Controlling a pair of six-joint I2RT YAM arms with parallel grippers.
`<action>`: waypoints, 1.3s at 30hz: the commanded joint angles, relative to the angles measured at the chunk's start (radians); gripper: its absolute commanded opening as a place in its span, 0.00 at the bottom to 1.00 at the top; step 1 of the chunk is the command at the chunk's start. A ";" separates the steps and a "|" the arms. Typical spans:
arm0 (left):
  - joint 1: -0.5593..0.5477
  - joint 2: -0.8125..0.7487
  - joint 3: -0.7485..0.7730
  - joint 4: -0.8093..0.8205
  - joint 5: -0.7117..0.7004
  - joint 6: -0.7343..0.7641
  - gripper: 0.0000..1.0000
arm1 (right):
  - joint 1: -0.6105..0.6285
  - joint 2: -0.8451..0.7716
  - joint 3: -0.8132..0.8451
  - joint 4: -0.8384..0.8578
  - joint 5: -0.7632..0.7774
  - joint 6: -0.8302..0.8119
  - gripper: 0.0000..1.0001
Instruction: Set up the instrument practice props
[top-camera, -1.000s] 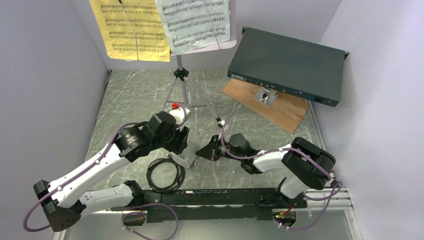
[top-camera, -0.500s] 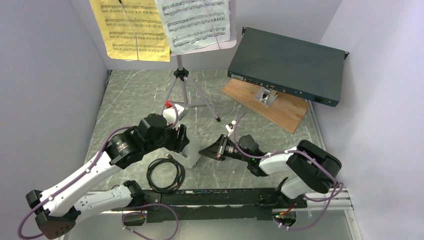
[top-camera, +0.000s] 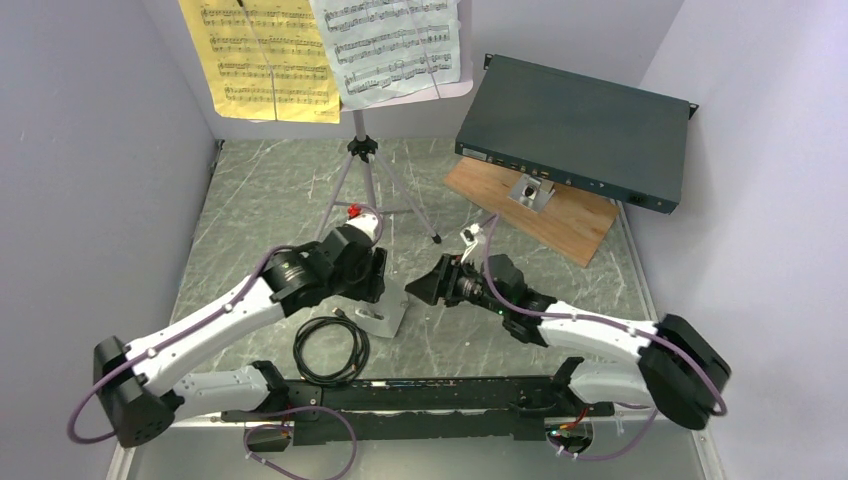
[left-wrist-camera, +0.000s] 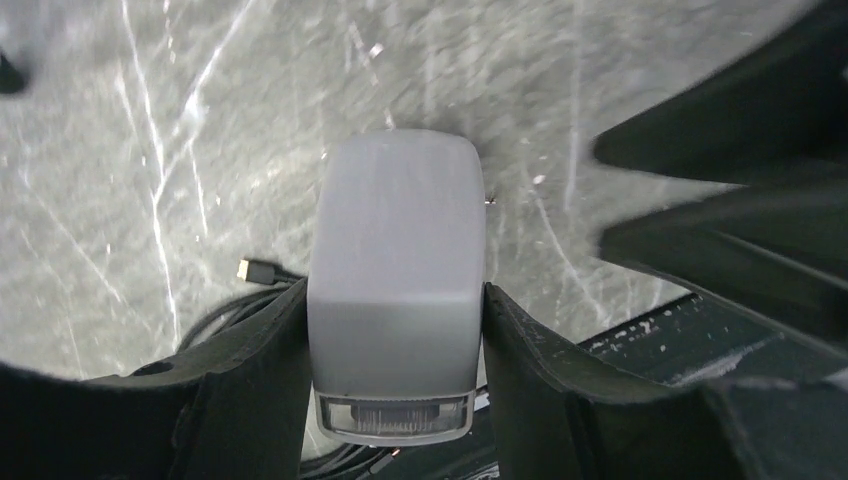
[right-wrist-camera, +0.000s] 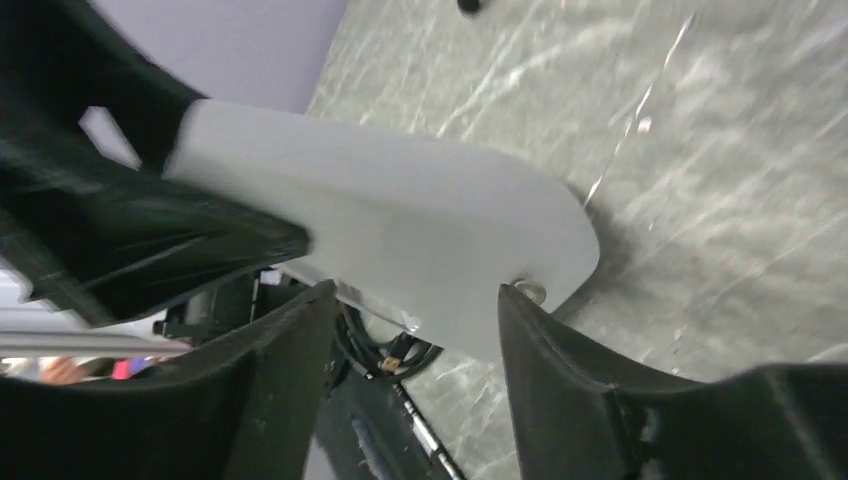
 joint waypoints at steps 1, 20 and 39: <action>-0.002 0.056 0.044 -0.004 -0.141 -0.256 0.00 | 0.003 -0.136 0.051 -0.201 0.135 -0.352 0.70; 0.000 0.007 0.241 -0.212 -0.258 -0.398 0.99 | 0.389 -0.041 0.152 -0.126 0.742 -0.491 0.99; -0.001 -0.348 0.115 -0.332 -0.388 -0.400 0.99 | 0.483 0.338 0.595 -0.427 1.098 -0.598 0.55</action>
